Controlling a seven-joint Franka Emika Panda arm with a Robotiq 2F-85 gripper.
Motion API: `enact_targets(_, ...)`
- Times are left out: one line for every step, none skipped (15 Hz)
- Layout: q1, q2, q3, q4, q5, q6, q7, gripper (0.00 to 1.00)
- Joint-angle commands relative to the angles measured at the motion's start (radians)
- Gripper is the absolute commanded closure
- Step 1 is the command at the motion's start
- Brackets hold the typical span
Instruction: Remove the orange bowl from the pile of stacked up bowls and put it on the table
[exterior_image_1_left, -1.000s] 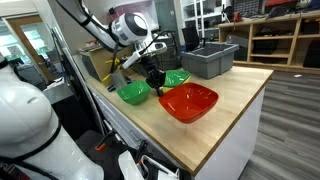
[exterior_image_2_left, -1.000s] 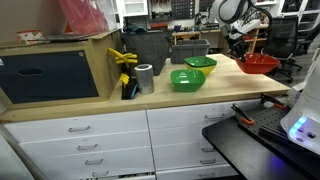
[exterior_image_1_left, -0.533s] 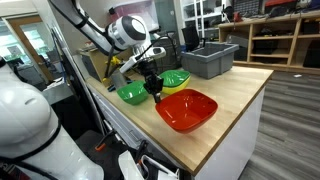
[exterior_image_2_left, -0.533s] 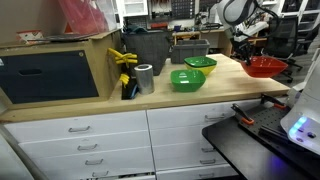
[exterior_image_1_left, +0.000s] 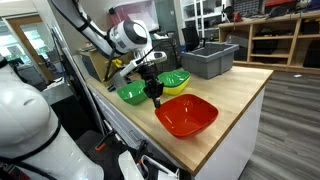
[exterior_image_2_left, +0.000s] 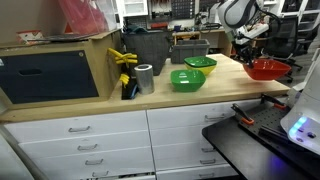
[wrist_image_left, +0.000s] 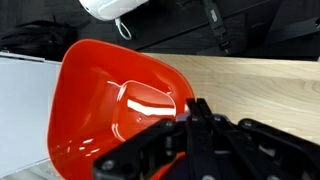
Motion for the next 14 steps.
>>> enact_targets(-0.012,-0.001,0.007,-0.013,-0.025,0.005,0.042,0.71)
enact_targets(-0.010,-0.005,0.010,-0.013,-0.025,0.004,0.046,0.64)
enact_targets(-0.007,-0.008,0.012,-0.012,-0.021,0.005,0.051,0.57)
enact_targets(-0.004,-0.012,0.015,-0.009,-0.015,0.006,0.049,0.48)
enact_targets(0.003,-0.021,0.022,-0.004,-0.003,0.007,0.047,0.41)
enact_targets(0.011,-0.033,0.031,0.003,0.012,0.004,0.043,0.34)
enact_targets(0.023,-0.047,0.046,0.016,0.035,0.001,0.036,0.26)
enact_targets(0.032,-0.055,0.059,0.029,0.048,-0.003,0.036,0.19)
enact_targets(0.040,-0.060,0.075,0.046,0.062,-0.003,0.035,0.11)
enact_targets(0.048,-0.066,0.090,0.065,0.077,0.002,0.030,0.04)
enact_targets(0.054,-0.068,0.100,0.085,0.089,0.008,0.024,0.01)
enact_targets(0.059,-0.067,0.109,0.110,0.105,0.011,0.012,0.00)
enact_targets(0.064,-0.065,0.117,0.137,0.117,0.013,-0.001,0.00)
enact_targets(0.066,-0.062,0.120,0.162,0.127,0.018,-0.014,0.00)
